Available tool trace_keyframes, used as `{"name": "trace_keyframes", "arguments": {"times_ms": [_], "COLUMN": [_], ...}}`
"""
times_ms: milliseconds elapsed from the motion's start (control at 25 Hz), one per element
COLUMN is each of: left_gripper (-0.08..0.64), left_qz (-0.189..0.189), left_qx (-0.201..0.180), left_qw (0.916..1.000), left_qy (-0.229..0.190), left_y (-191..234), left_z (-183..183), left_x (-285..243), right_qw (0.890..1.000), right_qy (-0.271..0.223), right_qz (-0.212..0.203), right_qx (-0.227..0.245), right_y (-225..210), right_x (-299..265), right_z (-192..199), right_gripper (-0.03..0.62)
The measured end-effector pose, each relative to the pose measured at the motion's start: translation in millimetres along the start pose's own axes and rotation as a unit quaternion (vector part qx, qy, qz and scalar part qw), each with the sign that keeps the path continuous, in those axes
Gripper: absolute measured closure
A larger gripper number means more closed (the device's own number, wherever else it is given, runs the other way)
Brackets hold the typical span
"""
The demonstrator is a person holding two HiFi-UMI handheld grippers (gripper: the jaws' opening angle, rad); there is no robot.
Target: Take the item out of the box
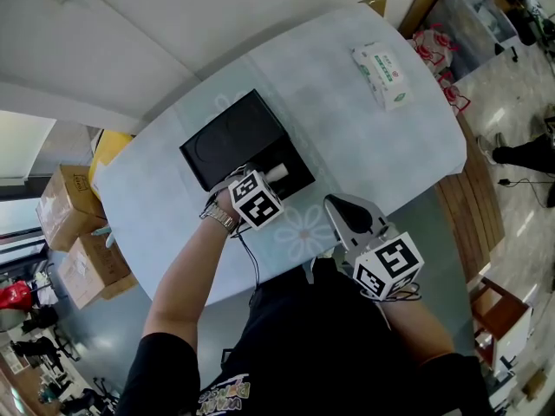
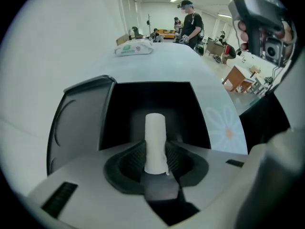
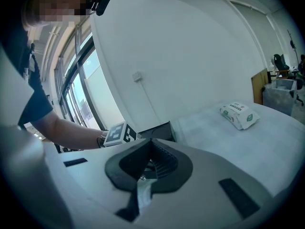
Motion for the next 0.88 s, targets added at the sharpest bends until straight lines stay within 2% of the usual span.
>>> {"name": "trace_keyframes", "arguments": {"times_ms": [600,880], "left_gripper": [0.416,0.42], "left_qz": [0.006,-0.013], "left_qx": [0.014,0.023], "left_qw": [0.9999,0.9996], "left_qy": [-0.004,-0.015], "left_y": [4.3,1.4], "left_z": [-0.6,1.7], "left_x": [-8.9,-8.4], "right_qw": [1.0,1.0], "right_qy": [0.004,-0.002], "right_qz": [0.004,0.001], "right_qx": [-0.005,-0.002], "right_y": [-2.0,2.8], "right_x": [4.3,9.6], "right_z": [5.1,5.2], "right_gripper": [0.583,0.583]}}
Point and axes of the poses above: the fingertips, and each gripper's own axes: x backward along the fingers, y to its left, z out of its underside, the point moved 8 cm from there along x, backward along the fingers, and after that the axes turned 14 degrees about z, right-handed, at the moved point
